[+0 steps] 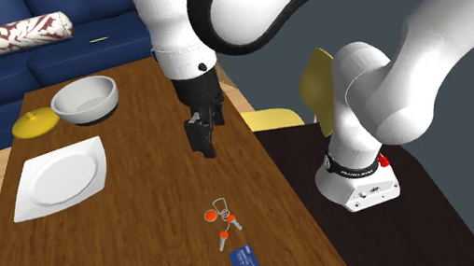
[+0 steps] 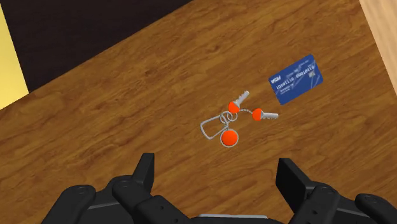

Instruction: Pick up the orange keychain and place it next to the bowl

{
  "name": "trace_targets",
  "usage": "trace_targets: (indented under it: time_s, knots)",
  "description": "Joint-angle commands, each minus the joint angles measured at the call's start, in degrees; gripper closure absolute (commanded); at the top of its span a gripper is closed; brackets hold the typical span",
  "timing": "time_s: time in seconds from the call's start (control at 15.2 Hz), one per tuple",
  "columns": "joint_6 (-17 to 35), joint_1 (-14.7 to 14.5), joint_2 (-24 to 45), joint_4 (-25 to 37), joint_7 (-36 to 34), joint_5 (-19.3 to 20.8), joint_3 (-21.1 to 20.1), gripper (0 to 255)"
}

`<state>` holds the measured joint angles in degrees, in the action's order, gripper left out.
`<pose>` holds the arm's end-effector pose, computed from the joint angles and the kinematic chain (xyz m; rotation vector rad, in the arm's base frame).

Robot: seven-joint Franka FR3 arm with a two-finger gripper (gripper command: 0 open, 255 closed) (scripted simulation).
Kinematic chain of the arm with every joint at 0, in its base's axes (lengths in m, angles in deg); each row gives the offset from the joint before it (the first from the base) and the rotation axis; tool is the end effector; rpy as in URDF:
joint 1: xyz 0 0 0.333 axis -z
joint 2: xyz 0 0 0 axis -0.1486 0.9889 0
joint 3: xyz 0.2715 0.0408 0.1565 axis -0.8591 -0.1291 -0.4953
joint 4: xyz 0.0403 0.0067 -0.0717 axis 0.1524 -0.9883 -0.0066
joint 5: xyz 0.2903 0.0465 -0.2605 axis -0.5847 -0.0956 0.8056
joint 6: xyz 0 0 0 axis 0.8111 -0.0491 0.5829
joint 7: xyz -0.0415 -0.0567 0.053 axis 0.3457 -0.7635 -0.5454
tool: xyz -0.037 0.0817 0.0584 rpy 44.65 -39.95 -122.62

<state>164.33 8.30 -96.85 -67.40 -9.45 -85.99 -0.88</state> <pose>0.3400 0.0163 0.4393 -3.0477 0.3833 0.1549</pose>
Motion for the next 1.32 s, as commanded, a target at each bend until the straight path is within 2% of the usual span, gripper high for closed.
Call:
trace_targets:
  time_s: [0.0, 0.4, 0.73, 1.25]
  knots:
    - [4.36, -0.23, 2.89, -1.55, -1.12, -0.67, -0.81, 0]
    - [17.92, -0.91, 13.86, -4.88, -4.0, -2.5, -2.94, 0]
    - [29.27, -1.48, 25.61, -5.1, -6.29, -3.74, -4.43, 0]
    - [37.44, -2.0, 32.51, -6.41, -6.04, -4.74, -4.94, 0]
